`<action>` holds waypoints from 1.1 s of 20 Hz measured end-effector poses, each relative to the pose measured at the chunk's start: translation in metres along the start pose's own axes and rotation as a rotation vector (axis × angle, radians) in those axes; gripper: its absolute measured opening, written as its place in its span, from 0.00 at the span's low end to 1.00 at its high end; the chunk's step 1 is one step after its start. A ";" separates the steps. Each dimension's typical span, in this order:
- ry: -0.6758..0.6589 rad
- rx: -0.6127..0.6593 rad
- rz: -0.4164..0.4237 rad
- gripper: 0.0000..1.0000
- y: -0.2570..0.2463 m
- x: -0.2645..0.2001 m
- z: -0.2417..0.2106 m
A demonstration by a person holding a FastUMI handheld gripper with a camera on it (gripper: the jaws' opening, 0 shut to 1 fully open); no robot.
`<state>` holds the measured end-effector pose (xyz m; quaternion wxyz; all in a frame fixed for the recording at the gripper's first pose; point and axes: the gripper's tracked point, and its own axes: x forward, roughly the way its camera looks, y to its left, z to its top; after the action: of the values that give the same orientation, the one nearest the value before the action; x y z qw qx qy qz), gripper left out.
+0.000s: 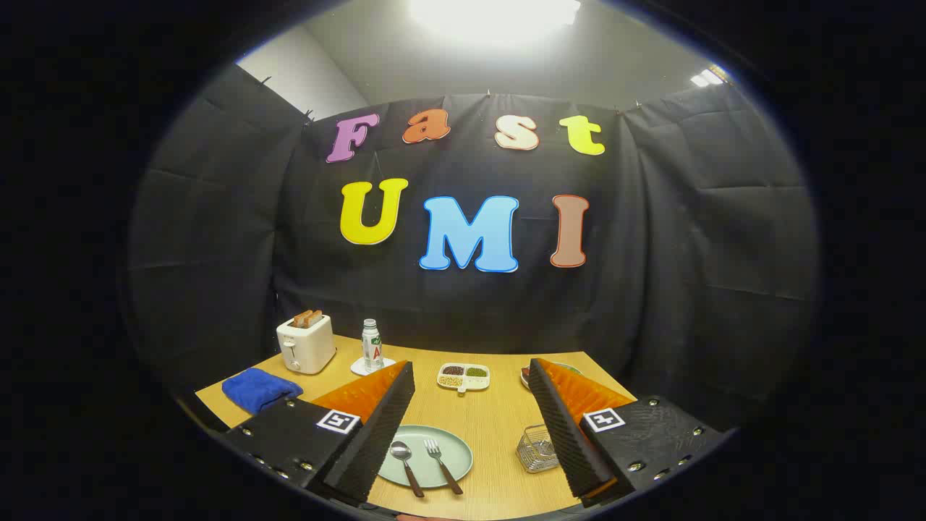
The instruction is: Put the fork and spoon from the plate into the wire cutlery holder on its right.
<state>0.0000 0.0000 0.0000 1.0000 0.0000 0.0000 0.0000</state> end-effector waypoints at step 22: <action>0.025 -0.016 0.008 0.97 0.000 0.002 -0.011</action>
<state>0.0020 0.0001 -0.0115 0.9999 -0.0081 0.0127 0.0042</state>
